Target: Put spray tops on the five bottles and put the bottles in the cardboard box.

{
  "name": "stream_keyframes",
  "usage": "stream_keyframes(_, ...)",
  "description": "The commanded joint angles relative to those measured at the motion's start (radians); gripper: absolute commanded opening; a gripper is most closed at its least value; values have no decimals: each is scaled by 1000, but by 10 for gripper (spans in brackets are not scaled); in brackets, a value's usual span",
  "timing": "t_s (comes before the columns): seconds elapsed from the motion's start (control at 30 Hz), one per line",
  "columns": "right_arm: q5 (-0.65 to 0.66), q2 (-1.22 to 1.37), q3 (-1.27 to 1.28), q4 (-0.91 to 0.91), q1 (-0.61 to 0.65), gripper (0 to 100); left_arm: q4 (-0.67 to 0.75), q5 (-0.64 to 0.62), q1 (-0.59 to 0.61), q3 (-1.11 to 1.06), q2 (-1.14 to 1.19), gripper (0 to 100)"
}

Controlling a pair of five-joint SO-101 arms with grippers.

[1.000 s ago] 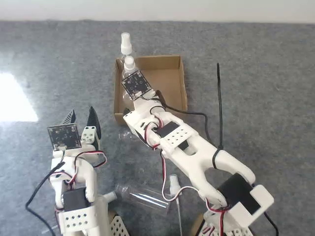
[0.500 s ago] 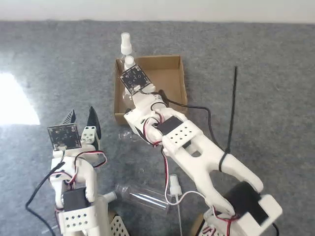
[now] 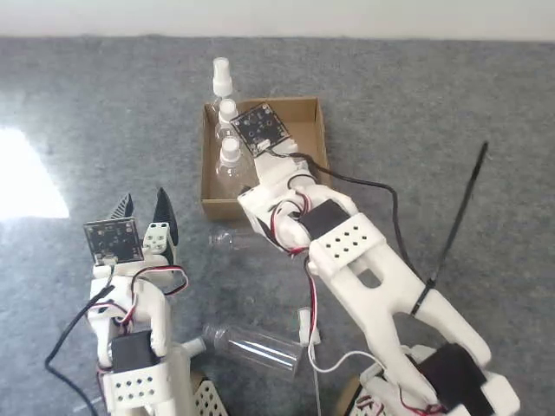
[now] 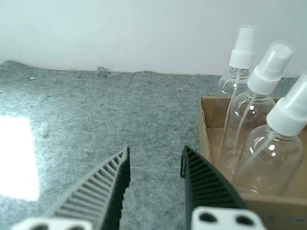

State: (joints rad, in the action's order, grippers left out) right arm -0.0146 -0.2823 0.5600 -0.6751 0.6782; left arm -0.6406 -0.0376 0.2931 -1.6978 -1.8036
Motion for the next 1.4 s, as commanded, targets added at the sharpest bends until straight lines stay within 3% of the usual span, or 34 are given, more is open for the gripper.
stream_keyframes(0.0, 23, -88, -61, -65, -15, 374, 25, 2, 8, 13, -15, 166)
stream_keyframes(0.37, 23, -157, -61, -194, -16, 366, 25, 2, 8, 13, -15, 166)
stream_keyframes(0.57, 23, -208, -66, -191, -70, 214, 25, 2, 8, 13, -15, 166)
stream_keyframes(0.93, 23, -392, -98, -361, -101, 210, 25, 2, 8, 13, -15, 166)
stream_keyframes(1.23, 23, -406, -23, -371, -97, 213, 25, 2, 8, 13, -15, 166)
stream_keyframes(1.37, 115, -406, 5, -371, -96, 214, 25, 3, 8, 13, -15, 166)
